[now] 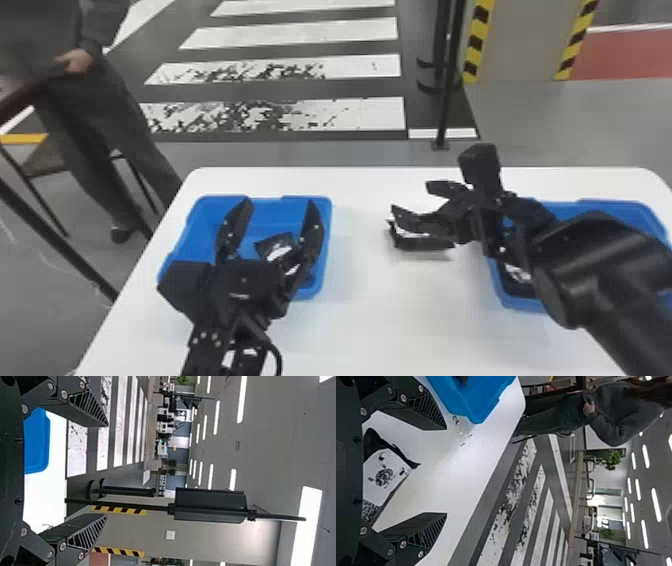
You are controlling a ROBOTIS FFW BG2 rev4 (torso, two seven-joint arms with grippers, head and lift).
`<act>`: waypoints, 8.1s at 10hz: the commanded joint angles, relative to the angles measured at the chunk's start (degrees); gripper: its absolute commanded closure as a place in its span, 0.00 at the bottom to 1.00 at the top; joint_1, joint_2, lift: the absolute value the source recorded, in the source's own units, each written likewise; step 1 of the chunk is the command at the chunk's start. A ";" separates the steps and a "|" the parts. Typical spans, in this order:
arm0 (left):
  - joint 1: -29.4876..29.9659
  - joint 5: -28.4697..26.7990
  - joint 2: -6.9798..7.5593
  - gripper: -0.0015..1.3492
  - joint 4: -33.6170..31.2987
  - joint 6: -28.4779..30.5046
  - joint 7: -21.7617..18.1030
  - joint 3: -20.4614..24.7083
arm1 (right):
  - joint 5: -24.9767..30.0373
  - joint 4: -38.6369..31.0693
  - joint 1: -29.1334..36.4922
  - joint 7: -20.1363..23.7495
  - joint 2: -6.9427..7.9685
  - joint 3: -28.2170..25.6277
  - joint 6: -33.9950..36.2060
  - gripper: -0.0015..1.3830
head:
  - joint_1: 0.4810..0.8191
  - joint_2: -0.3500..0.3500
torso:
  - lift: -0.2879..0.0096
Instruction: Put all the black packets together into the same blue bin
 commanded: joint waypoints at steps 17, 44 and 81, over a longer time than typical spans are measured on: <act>-1.40 -0.59 -0.28 0.18 1.85 -0.46 0.00 -0.78 | -1.02 14.60 -8.26 1.30 -0.19 7.78 9.98 0.78 | 0.63 0.64 | 0.60; -11.53 1.35 -1.24 0.18 3.26 39.06 -13.80 10.30 | -1.25 -54.16 60.23 2.45 5.88 -42.15 -15.48 0.10 | 0.63 0.43 | 0.60; -7.87 1.23 2.36 0.89 13.52 -14.10 -13.27 -6.04 | -12.33 -52.48 29.71 5.00 -0.45 -22.27 6.88 0.10 | 0.63 0.57 | 0.60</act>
